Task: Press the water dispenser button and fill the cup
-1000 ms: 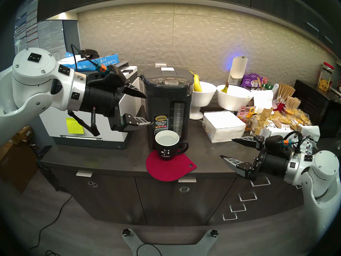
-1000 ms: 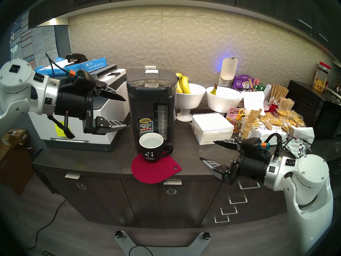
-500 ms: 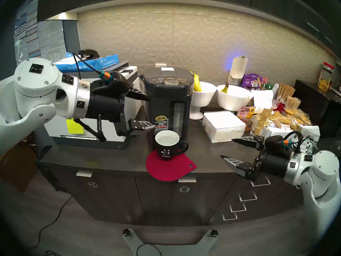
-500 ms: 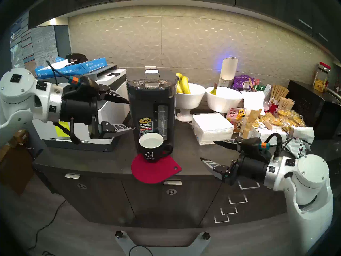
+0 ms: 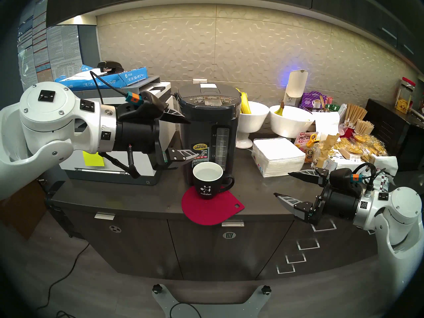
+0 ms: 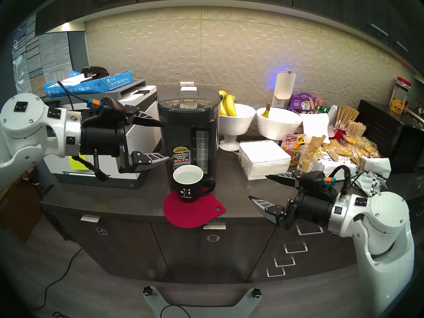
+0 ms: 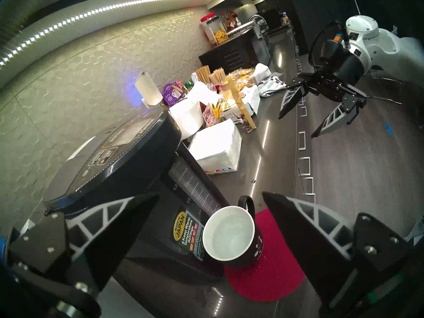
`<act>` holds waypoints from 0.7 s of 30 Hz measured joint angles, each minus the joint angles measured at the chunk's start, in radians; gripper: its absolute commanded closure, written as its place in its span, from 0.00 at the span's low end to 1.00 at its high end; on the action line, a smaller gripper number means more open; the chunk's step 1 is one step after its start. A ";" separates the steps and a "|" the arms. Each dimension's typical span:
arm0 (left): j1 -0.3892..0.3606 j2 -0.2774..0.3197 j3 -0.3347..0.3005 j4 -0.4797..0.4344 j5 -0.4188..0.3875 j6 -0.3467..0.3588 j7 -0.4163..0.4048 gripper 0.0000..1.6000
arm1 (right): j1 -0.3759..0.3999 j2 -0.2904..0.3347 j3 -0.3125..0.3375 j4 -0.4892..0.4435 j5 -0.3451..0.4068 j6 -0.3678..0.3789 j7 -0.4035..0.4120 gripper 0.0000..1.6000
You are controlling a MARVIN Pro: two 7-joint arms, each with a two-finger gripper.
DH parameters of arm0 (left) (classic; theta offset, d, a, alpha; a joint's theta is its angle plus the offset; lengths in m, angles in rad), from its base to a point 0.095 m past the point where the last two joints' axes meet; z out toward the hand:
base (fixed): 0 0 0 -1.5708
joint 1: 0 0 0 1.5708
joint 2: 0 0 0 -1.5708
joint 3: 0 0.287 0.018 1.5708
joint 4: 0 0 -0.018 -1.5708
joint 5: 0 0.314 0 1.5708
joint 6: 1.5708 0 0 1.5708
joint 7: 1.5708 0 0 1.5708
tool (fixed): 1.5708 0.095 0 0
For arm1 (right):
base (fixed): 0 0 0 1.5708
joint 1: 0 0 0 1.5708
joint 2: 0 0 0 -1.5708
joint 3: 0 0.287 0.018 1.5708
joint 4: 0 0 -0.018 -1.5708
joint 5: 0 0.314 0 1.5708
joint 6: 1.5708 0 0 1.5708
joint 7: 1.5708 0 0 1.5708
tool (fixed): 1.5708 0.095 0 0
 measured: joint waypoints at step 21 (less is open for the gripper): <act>0.069 -0.001 0.006 -0.024 -0.009 -0.122 0.153 0.00 | 0.000 0.000 0.000 0.000 0.000 0.000 0.000 0.00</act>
